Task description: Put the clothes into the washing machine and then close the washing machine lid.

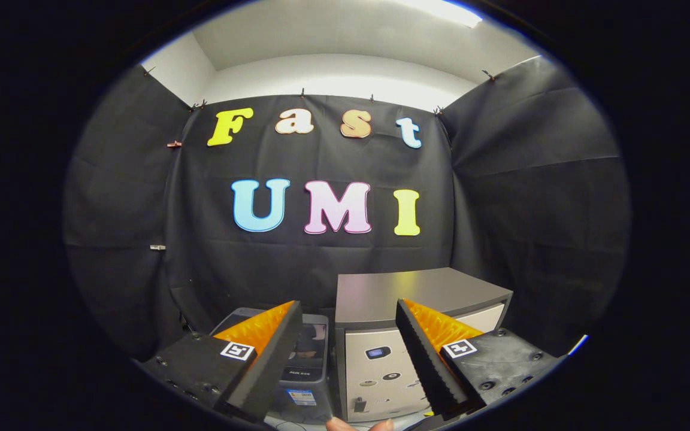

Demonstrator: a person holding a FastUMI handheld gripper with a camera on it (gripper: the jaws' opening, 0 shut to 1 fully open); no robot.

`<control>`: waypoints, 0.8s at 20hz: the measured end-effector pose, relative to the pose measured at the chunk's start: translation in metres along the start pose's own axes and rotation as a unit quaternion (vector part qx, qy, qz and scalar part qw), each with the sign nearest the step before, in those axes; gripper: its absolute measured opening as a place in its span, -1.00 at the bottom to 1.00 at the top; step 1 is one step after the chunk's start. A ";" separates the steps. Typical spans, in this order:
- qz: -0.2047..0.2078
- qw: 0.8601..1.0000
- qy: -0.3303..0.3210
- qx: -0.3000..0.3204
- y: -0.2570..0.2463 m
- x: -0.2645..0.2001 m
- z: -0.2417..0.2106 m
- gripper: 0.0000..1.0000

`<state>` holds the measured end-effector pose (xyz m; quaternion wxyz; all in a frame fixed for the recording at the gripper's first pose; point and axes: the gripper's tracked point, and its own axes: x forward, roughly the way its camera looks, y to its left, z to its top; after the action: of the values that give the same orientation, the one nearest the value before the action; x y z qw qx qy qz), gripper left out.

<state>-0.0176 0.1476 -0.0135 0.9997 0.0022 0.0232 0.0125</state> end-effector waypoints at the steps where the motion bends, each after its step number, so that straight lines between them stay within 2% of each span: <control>1: -0.001 1.000 0.000 -0.001 -0.001 0.000 0.000 0.96; 16: 0.004 1.000 -0.003 0.001 0.004 0.001 0.001 0.97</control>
<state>-0.0168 0.1512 -0.0122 0.9997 0.0032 0.0203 0.0161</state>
